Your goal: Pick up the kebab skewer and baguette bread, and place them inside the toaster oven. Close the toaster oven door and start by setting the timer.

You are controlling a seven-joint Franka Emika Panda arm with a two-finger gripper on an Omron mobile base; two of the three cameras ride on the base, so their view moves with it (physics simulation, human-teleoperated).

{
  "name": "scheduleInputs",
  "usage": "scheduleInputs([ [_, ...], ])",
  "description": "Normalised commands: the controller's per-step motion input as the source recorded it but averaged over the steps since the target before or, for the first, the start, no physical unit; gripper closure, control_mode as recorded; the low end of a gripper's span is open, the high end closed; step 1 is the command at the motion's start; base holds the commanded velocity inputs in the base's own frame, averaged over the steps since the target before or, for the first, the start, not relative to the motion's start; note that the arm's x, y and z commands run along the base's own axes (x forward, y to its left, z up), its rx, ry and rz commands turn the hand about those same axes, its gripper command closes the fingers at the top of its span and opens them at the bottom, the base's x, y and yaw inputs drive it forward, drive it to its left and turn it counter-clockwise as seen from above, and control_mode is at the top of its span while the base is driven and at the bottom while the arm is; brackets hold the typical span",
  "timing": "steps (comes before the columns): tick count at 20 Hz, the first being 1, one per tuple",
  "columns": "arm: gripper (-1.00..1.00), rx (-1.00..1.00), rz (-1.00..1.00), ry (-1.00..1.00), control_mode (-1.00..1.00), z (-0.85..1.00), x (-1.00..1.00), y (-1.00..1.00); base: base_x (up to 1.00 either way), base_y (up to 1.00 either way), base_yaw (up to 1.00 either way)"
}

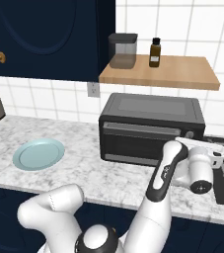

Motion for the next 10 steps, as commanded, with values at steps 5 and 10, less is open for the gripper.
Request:
scheduleInputs([
  [5, -1.0, 0.0, 0.0, -0.01, -1.0, 0.28, 0.0, 0.12, 0.0, 0.0, 0.0],
  [10, -1.0, 0.0, 0.0, 0.0, -1.0, -0.04, 0.04, 0.01, 0.0, 0.0, 0.0],
])
